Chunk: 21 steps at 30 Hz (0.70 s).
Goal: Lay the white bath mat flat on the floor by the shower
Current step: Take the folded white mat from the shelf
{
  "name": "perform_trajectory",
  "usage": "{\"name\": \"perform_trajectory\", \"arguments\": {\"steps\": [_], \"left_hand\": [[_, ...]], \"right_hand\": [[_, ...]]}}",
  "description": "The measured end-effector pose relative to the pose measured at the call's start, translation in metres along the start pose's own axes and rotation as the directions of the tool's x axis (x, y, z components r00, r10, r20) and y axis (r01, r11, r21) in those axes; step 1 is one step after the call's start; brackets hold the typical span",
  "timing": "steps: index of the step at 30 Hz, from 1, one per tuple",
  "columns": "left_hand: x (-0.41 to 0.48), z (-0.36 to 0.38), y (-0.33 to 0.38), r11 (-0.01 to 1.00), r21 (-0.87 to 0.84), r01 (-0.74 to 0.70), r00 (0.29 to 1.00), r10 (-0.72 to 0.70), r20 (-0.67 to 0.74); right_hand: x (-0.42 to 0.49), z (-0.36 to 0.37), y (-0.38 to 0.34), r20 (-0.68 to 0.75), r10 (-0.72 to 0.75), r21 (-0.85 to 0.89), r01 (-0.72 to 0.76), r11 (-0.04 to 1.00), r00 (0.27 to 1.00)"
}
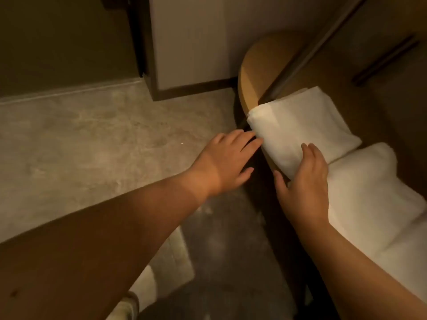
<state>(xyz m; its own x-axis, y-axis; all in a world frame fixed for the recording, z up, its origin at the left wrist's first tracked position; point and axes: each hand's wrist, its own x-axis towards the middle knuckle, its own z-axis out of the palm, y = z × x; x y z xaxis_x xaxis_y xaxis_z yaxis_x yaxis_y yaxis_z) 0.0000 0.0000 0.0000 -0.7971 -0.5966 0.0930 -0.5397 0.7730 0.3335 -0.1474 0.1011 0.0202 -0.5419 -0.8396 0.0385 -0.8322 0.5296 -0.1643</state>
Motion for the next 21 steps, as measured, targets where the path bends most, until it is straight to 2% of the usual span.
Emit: {"name": "perform_trajectory", "arguments": {"steps": [2, 6, 9, 14, 19, 21], "left_hand": [[0.014, 0.015, -0.006, 1.0, -0.005, -0.023, 0.999, 0.022, -0.033], [0.041, 0.039, -0.015, 0.994, 0.039, -0.101, 0.99, 0.104, -0.095], [0.063, 0.052, -0.016, 0.98, 0.095, -0.175, 0.979, 0.183, -0.09], [0.083, 0.069, -0.01, 0.97, 0.138, -0.202, 0.975, 0.212, -0.063], [0.096, 0.073, -0.008, 0.968, 0.142, -0.207, 0.957, 0.23, -0.177], [0.098, 0.07, -0.005, 0.971, 0.119, -0.206, 0.958, 0.225, -0.179]], "right_hand": [[0.008, 0.01, 0.005, -0.057, 0.001, -0.016, -0.002, 1.0, 0.998], [0.024, 0.023, 0.009, -0.058, 0.023, -0.092, -0.029, 0.995, 0.998], [0.034, 0.024, 0.011, -0.026, 0.07, -0.103, -0.072, 0.992, 0.997], [0.034, 0.028, 0.02, -0.001, -0.062, -0.252, 0.06, 0.966, 0.998], [0.038, 0.026, 0.023, 0.018, -0.05, -0.269, 0.052, 0.962, 0.999], [0.038, 0.026, 0.023, 0.023, -0.034, -0.247, 0.039, 0.968, 0.999]]}}
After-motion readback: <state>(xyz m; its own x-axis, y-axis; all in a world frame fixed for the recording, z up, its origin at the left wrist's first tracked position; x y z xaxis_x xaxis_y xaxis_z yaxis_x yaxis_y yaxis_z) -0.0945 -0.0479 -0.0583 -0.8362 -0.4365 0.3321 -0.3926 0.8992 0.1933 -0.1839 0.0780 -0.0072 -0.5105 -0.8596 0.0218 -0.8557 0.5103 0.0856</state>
